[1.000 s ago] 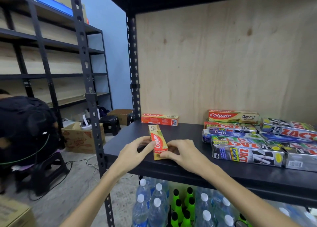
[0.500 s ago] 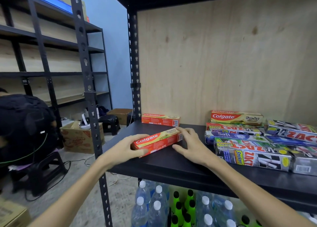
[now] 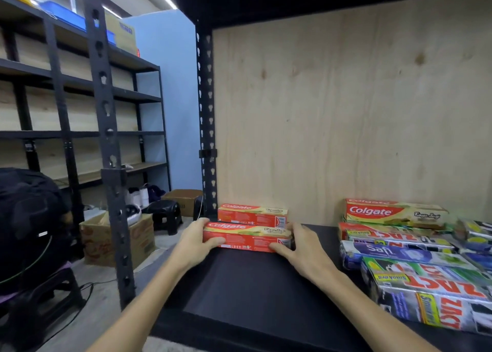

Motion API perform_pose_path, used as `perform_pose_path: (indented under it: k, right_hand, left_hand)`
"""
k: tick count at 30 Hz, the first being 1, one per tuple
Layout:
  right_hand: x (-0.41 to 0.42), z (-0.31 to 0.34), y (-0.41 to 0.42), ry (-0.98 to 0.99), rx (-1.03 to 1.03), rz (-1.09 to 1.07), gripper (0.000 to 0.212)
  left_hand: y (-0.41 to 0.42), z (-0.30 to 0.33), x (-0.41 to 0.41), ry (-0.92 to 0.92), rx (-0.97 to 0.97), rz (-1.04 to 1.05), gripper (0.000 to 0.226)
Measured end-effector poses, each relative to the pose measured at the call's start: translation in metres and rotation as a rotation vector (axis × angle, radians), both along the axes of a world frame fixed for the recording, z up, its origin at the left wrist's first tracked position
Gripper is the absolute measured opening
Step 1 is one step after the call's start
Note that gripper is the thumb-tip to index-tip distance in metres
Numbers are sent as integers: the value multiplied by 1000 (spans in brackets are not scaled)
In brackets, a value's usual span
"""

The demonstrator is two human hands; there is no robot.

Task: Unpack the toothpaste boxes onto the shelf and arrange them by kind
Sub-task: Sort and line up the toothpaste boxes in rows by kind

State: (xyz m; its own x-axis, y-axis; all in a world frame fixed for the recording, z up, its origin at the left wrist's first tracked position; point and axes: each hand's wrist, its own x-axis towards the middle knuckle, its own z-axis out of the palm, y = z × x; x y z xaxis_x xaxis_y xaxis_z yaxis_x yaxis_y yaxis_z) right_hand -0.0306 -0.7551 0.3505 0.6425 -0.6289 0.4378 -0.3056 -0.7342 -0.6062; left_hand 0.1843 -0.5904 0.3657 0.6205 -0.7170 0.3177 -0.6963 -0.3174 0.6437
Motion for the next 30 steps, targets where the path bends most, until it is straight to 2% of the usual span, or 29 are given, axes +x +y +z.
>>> perform_pose_path:
  k: [3,8,13,18,30]
  right_hand:
    - [13,0,-18,-18,-6,13,48]
    - [33,-5,-39,9,8,-76,57]
    - [40,-9,-58,-68,88,-45,70]
    - [42,-10,-62,-46,95,13,55]
    - [39,-8,-49,-4,35,-29,54]
  left_hand:
    - [-23,-4,14,54,-40,30,53]
    - [-51,-5,39,86,-58,23,57]
    - [-65,-8,54,158,-92,-9,62]
    - [-68,-9,55,146,-122,-8,54]
    - [-65,-11,46,119,-114,-18,51]
